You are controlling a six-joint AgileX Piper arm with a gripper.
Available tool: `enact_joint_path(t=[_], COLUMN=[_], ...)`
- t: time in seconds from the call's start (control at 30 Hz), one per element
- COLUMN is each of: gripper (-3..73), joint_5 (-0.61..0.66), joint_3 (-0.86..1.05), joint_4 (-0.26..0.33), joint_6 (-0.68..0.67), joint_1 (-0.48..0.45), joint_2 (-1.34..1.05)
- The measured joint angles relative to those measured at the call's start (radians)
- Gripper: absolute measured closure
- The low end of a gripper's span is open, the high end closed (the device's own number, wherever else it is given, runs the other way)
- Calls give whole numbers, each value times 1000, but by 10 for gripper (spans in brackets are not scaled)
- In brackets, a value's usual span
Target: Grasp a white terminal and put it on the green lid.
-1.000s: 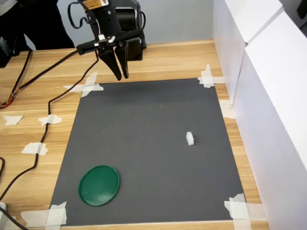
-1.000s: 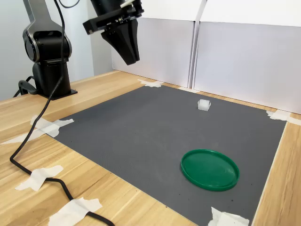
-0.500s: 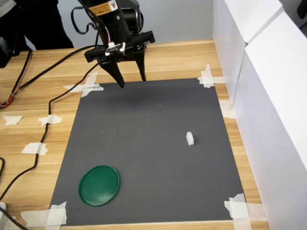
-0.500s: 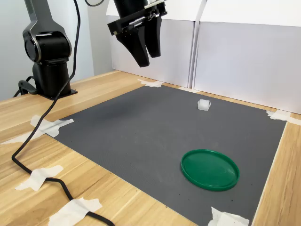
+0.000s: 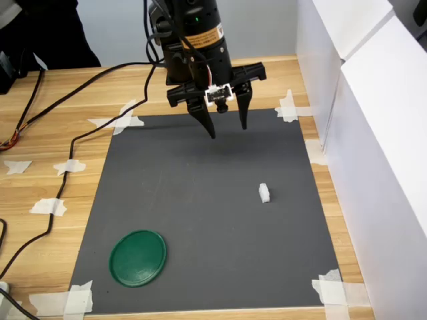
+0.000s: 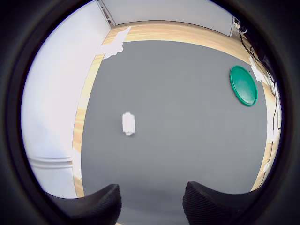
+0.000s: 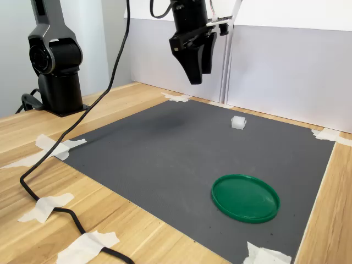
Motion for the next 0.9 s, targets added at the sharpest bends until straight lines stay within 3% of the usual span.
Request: enact_joint_path(t=[0.1, 0.37, 0.9], gripper=[131, 131, 131], joint_5=[10, 34, -21], joint_3=[-66, -199, -238], joint_4=[-42, -52, -64], joint_6=[41, 52, 75], joint_1=[33, 110, 117], joint_2=[61, 216, 373])
